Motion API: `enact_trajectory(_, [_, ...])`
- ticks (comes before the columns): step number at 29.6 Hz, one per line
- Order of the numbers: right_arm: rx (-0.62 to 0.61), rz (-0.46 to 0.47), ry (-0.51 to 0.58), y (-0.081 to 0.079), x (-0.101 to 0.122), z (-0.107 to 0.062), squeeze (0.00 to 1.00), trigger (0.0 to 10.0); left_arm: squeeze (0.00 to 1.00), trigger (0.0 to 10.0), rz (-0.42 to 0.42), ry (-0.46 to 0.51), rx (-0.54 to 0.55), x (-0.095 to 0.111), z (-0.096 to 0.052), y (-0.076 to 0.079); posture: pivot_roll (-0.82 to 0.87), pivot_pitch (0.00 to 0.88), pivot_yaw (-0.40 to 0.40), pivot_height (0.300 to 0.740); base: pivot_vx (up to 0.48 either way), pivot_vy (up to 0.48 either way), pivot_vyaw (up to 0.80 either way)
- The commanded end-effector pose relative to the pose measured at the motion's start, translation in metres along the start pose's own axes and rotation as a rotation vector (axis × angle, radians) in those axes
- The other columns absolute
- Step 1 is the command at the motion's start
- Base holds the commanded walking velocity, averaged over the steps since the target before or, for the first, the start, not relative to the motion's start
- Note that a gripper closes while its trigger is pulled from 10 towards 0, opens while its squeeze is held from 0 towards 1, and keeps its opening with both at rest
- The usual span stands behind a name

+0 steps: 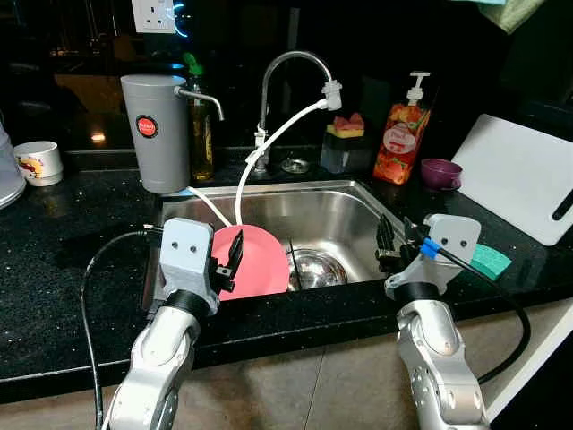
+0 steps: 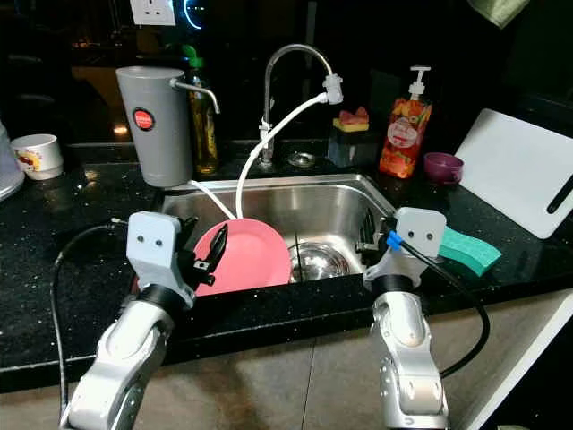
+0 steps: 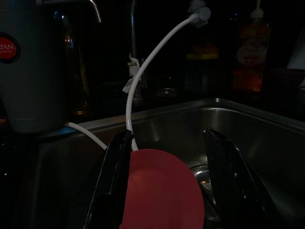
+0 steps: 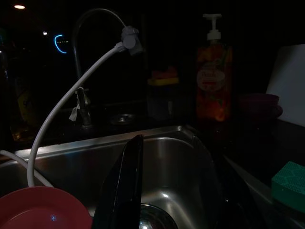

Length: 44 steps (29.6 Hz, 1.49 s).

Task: Kitchen organization

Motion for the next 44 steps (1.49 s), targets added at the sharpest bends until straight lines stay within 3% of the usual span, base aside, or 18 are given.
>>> enact_trajectory(1, [-0.004,-0.003,-0.009,0.0023,-0.0023,0.0003,0.0,10.0,0.0,10.0,0.005,-0.006,0.003,-0.0015,0.0003,-0.0003,0.11,0.039,-0.078,0.74,0.0,0.0,0.0])
enact_trajectory(44, [0.016,0.001,-0.012,-0.0021,-0.0039,0.0026,0.0,10.0,0.0,10.0,0.001,0.0,-0.004,-0.0015,0.0024,0.0019,0.12,0.023,-0.082,0.74,0.0,0.0,0.0])
Point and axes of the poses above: a point about 5 cm out from each wrist's last joint towards the gripper, its own z axis pointing out of the wrist towards the gripper, its own x axis along the axis of the wrist's last joint, y = z × x, the point moved 3 cm from there along z, pointing out of the wrist towards the gripper, and after that the axes turned 7 degrees about z, right-handed, at the moved point
